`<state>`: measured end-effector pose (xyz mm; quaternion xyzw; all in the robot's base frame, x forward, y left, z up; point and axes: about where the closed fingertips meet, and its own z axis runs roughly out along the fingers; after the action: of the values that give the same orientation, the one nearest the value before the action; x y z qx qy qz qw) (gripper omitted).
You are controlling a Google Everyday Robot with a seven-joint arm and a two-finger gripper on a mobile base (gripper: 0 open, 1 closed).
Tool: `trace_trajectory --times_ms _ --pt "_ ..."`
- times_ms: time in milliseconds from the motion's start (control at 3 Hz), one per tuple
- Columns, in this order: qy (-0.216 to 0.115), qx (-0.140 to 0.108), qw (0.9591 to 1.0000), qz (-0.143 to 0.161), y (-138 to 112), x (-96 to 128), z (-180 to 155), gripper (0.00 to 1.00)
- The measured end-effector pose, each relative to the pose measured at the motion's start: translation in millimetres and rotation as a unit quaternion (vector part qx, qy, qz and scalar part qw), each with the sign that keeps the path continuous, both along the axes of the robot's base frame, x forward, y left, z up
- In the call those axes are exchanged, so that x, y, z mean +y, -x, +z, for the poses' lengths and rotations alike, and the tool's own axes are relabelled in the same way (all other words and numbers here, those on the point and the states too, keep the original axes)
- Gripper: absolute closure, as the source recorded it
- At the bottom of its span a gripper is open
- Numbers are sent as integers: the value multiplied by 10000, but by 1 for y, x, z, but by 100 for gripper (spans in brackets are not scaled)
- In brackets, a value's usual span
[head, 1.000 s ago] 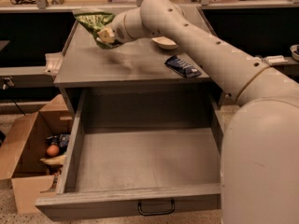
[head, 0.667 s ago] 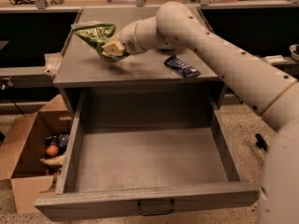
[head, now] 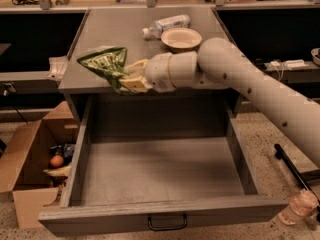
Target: Place green jalapeno chip bag into top drawer
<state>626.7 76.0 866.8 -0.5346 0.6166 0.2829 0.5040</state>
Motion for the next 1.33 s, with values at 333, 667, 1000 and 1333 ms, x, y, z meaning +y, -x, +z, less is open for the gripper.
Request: trace_trajectory --times_ms 333,667,1000,1333 --pt "40 -423 9991 -42 6 -29 5 100" --pt "44 -423 9991 -42 6 -30 4 100" --pt "183 -410 9988 174 16 -27 -2 100" --pt "876 -219 9915 940 66 -28 -40 100"
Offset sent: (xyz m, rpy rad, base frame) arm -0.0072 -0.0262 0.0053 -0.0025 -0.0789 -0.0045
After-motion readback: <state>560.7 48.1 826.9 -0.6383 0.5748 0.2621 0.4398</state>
